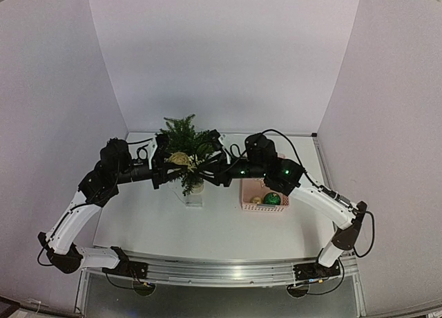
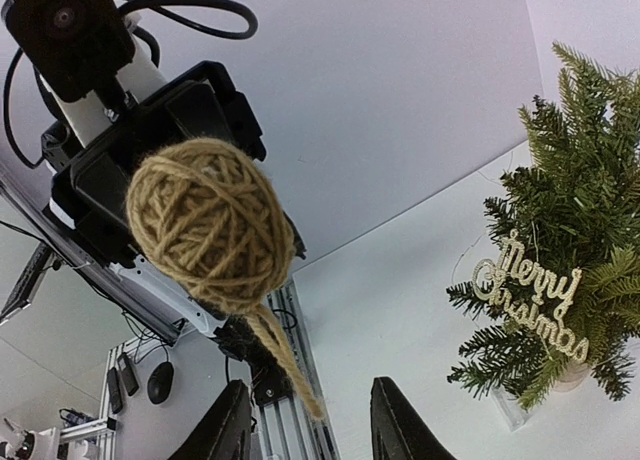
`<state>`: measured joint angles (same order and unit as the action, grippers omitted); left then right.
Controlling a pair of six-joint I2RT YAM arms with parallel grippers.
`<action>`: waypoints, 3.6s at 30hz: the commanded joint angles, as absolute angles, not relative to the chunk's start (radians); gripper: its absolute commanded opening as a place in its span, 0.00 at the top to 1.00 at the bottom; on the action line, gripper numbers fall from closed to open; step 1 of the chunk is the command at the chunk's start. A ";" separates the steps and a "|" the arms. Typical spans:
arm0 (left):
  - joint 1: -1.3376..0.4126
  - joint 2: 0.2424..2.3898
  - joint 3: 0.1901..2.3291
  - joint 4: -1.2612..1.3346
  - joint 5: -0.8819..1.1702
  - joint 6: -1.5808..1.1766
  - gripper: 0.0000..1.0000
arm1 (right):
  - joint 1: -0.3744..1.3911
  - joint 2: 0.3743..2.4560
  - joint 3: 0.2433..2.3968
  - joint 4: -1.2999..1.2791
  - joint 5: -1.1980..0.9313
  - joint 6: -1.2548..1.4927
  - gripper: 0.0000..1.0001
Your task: Decorate the small christmas tree
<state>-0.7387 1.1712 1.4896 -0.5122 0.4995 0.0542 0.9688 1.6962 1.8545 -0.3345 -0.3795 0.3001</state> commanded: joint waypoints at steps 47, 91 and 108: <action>-0.785 1.117 0.885 0.659 0.160 1.861 1.00 | 1.041 1.797 1.958 -0.234 -0.136 0.501 0.23; -0.807 1.033 0.857 0.456 0.166 1.886 0.90 | 1.006 1.797 1.919 -0.132 -0.270 0.630 0.69; -0.807 1.045 0.820 0.566 0.182 1.945 0.90 | 1.005 1.811 1.798 0.192 -0.329 0.919 0.53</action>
